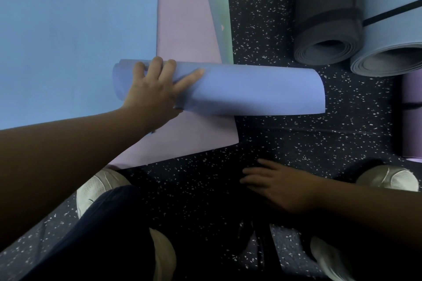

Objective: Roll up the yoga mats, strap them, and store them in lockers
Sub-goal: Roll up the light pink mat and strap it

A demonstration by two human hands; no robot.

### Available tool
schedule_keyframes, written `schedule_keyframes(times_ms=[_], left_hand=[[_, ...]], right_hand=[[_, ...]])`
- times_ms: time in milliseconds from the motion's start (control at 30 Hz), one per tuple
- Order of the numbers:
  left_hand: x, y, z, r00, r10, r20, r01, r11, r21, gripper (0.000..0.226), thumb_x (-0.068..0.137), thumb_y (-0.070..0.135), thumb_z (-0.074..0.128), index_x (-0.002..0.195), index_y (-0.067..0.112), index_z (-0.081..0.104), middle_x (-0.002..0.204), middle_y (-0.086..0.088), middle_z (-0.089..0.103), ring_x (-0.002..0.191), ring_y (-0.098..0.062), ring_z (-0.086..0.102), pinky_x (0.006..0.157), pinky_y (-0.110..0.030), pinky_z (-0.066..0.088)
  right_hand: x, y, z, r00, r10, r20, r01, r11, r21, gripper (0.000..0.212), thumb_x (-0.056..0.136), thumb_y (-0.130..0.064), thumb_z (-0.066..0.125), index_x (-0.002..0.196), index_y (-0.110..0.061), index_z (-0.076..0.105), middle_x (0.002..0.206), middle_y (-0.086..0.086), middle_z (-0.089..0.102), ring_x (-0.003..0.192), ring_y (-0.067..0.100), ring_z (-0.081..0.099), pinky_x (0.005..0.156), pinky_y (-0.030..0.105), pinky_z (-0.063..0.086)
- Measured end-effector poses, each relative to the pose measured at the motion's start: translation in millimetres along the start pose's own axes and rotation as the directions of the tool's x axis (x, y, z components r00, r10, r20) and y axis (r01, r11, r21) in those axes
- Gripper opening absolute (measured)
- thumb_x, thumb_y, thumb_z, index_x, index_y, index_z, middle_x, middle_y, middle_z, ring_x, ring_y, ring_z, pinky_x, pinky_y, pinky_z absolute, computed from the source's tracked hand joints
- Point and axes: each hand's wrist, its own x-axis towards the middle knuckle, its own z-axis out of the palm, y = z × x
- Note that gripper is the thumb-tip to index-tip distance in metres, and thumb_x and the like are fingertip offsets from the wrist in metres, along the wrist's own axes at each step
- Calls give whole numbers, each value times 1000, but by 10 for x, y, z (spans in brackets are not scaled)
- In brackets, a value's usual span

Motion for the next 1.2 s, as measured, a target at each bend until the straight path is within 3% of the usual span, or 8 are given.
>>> schedule_keyframes(times_ms=[100,233,367,667,867,1000,1100,1200], left_hand=[[28,12,-20,1000,1,23,-1,1000,0,101,54,43,85,142,31,37,107,-22,52,94,-36,51,75,-46,42],[84,8,-48,999,-10,53,11,1000,-17,102,50,40,87,139,29,38,103,-23,53,88,-35,53,73,-44,42],[96,10,-42,999,-2,50,4,999,-35,102,49,43,87,137,25,41,103,-24,54,87,-36,53,73,-44,42],[157,316,-61,996,16,88,-10,998,-68,104,59,62,76,134,-1,41,128,-21,52,112,-39,52,84,-53,43],[418,401,-90,996,30,88,-20,994,-105,96,58,40,80,141,30,32,114,-32,51,98,-44,54,80,-59,42],[644,554,-164,980,154,125,-135,979,-150,84,54,24,83,121,-1,38,119,-30,51,106,-41,52,82,-56,44],[782,834,-288,955,109,276,-87,992,-89,82,76,42,70,128,0,21,136,-24,36,122,-37,39,97,-55,36],[928,975,-349,943,77,325,-79,997,-9,100,81,60,60,146,14,-1,136,-22,25,114,-38,40,98,-52,36]], right_hand=[[34,151,-68,972,167,-163,-168,986,4,43,83,-32,40,105,-13,72,111,3,66,111,22,61,101,41,43],[-4,212,-144,898,365,-246,-304,918,254,35,88,-28,42,101,-8,69,98,9,63,85,26,63,77,35,56],[-51,232,-204,859,443,-256,-320,856,406,4,83,-8,66,84,-10,62,85,4,58,69,19,56,66,22,44],[-160,249,-325,755,627,-192,-445,705,552,23,78,-12,53,95,-13,69,86,-1,61,56,3,40,54,6,29],[-318,308,-411,607,760,-232,-542,609,579,30,85,-1,61,113,-7,68,123,12,62,90,29,68,81,30,48],[-443,360,-449,532,839,-116,-653,494,574,57,92,-4,52,146,-11,35,154,11,29,126,27,52,96,38,47],[-541,408,-508,512,859,15,-718,419,556,54,98,-6,42,149,-6,26,160,2,10,141,18,28,102,31,35],[-627,430,-502,498,867,20,-701,389,597,63,98,-3,41,152,-17,12,160,3,9,142,17,27,100,26,33]])
